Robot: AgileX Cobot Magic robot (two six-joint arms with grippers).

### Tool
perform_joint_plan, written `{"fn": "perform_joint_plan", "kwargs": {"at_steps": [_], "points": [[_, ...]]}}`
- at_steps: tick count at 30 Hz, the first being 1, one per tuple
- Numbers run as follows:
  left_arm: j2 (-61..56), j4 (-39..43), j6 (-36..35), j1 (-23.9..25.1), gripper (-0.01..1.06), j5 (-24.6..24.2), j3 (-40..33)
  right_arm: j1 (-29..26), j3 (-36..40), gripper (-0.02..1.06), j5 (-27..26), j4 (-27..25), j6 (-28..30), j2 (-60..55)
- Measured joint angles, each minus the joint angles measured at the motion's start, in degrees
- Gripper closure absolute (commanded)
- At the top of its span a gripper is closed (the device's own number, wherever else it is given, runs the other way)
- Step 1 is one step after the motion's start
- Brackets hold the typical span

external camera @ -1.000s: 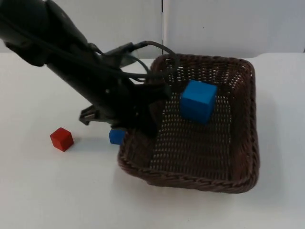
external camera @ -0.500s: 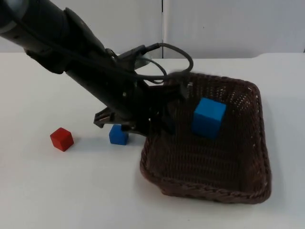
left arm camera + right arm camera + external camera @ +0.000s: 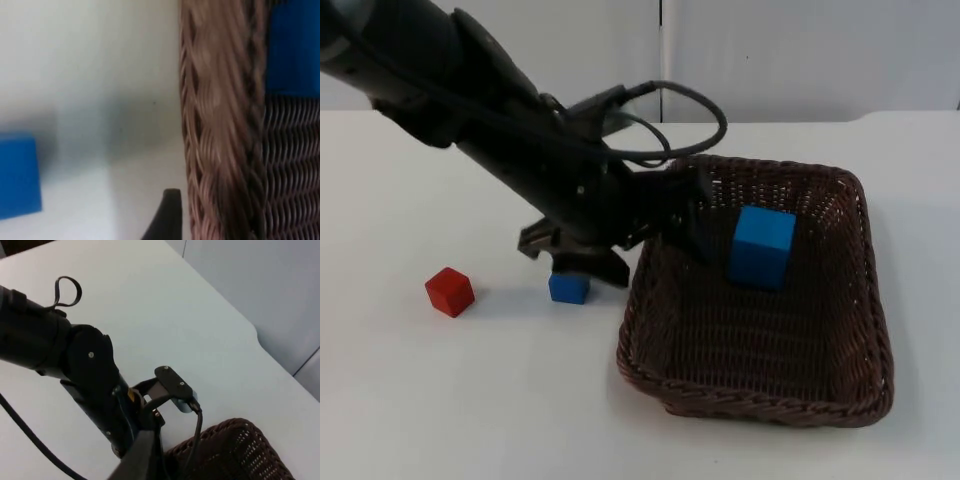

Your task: Pick up the basket with the left hand and place the largest block into the basket with the right hand.

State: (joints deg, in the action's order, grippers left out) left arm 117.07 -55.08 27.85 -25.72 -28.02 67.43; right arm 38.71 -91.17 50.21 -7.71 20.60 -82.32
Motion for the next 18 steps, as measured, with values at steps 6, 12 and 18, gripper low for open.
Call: {"fn": "perform_joint_plan", "kwargs": {"at_steps": [6,12,18], "points": [[-3.41,5.04,0.04,0.87,0.27,1.80,0.00,0.00,2.74,0.13,-0.46,0.00,-0.10,3.95],[-7.38,8.25,0.15,3.96,0.27,1.80,0.00,0.00,7.79,0.13,-2.72,0.00,-0.57,9.37],[-14.46,12.99,0.15,4.27,0.27,-0.74,0.00,0.00,13.68,0.13,-5.03,0.00,-2.26,16.36]]}}
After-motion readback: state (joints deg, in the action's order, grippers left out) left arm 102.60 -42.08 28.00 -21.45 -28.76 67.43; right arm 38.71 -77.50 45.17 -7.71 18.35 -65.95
